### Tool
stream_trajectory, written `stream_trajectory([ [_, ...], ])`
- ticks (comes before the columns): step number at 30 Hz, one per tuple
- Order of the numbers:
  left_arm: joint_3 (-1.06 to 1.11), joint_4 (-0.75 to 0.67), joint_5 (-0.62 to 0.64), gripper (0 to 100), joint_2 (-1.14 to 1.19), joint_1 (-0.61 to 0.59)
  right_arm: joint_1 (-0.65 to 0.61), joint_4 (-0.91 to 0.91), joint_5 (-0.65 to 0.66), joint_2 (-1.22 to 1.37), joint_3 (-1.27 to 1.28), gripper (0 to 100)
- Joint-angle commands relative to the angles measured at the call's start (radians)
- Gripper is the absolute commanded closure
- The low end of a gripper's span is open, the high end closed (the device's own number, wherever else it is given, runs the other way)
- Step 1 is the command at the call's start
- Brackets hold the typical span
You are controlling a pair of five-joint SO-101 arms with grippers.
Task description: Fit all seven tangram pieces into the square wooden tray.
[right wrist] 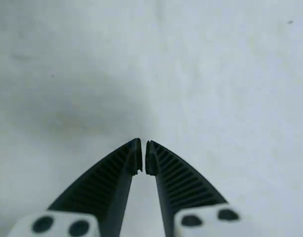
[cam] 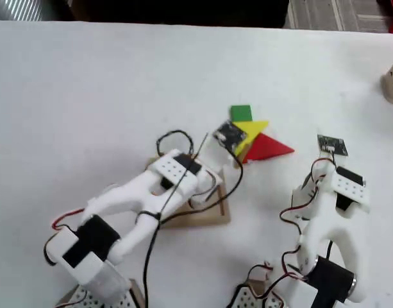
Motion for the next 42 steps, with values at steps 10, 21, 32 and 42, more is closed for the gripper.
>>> stream_trajectory([
  [10,-0.021,0.126,0.034,98,-0.203,0.015,0.005,-0.01,0.014,-0.005,-0.005,98.1],
  [21,0.038,-0.011,0.041,98,-0.067,-0.17,0.005,-0.01,0.014,-0.005,-0.005,98.1],
  [32,-0.086,-0.009,0.126,98,0.047,-0.114,0.005,-0.01,0.014,-0.005,-0.005,98.1],
  [42,-0.091,-0.011,0.133,98,0.038,-0.081,0.005,-0.01,0.015,-0.005,-0.005,98.1],
])
